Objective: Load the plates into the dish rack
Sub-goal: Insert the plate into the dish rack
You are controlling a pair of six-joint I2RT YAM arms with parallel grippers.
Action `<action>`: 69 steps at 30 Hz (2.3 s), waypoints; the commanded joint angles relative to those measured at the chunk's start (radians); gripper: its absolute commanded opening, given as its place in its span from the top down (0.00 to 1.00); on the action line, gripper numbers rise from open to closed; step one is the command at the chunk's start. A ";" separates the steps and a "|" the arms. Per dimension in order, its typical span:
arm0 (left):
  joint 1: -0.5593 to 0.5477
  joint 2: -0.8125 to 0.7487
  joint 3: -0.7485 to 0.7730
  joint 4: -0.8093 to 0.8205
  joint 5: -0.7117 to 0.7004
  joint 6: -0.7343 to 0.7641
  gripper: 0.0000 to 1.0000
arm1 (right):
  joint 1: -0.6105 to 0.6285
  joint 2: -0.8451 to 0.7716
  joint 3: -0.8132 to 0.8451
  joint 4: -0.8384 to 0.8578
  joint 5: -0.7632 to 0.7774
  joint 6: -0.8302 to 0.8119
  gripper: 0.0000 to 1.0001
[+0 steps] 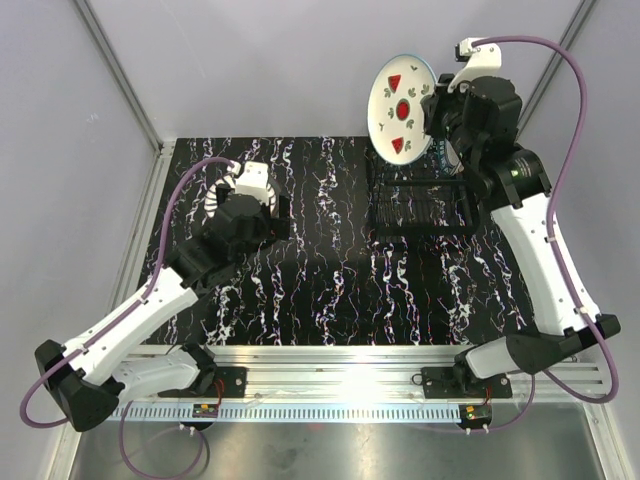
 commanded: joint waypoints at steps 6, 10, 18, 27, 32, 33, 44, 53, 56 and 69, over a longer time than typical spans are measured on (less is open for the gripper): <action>0.001 -0.044 0.008 0.046 -0.008 0.014 0.03 | -0.017 0.057 0.152 0.114 0.102 -0.178 1.00; 0.001 -0.053 -0.004 0.060 0.004 0.017 0.04 | -0.020 0.081 0.165 0.122 0.159 -0.245 1.00; 0.001 -0.038 0.008 0.046 -0.018 0.016 0.01 | -0.023 0.112 0.150 0.177 0.254 -0.357 1.00; 0.001 -0.023 0.011 0.041 -0.007 0.013 0.01 | -0.022 0.121 0.100 0.232 0.332 -0.474 1.00; 0.001 -0.012 0.012 0.038 -0.005 0.011 0.01 | -0.023 0.115 0.041 0.275 0.374 -0.545 1.00; 0.001 -0.010 0.014 0.037 -0.004 0.011 0.01 | -0.023 0.114 0.026 0.278 0.375 -0.546 1.00; 0.001 0.007 0.020 0.029 -0.016 0.017 0.01 | -0.049 0.118 -0.059 0.332 0.397 -0.560 1.00; 0.000 0.008 0.020 0.026 -0.019 0.021 0.01 | -0.060 0.124 -0.069 0.331 0.394 -0.545 1.00; 0.001 0.010 0.022 0.027 -0.014 0.019 0.01 | -0.063 0.121 -0.089 0.329 0.389 -0.528 1.00; 0.001 0.019 0.025 0.020 -0.002 0.017 0.01 | -0.066 0.111 -0.144 0.360 0.449 -0.486 1.00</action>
